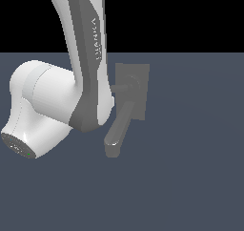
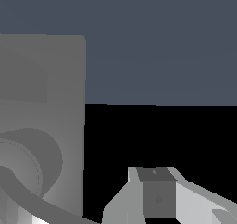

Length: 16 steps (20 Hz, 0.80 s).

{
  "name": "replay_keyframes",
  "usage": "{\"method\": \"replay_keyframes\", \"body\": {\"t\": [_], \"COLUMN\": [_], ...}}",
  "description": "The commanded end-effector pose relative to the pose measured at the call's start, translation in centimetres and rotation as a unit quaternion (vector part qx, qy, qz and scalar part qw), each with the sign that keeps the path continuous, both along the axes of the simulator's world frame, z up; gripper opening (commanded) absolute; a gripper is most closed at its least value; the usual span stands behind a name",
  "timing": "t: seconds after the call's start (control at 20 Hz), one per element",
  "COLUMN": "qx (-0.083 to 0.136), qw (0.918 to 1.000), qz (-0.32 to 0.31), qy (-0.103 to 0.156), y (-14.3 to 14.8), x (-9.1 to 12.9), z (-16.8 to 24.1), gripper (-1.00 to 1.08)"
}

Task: Turn on the faucet by rotating a designated handle.

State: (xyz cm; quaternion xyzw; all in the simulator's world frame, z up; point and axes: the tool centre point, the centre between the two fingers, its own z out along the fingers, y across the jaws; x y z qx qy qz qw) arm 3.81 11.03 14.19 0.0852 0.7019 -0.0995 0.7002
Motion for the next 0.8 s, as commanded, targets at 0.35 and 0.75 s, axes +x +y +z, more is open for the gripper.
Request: {"method": "replay_keyframes", "body": {"t": [0.35,0.75], "qx": [0.0,-0.002], "qw": [1.0,1.0], "qz": [0.0,-0.002], "qy": [0.0,0.004], "y": [0.5,-0.6], "x": [0.1,-0.2], "z": [3.6,5.4], "gripper": [-1.0,-1.0]}}
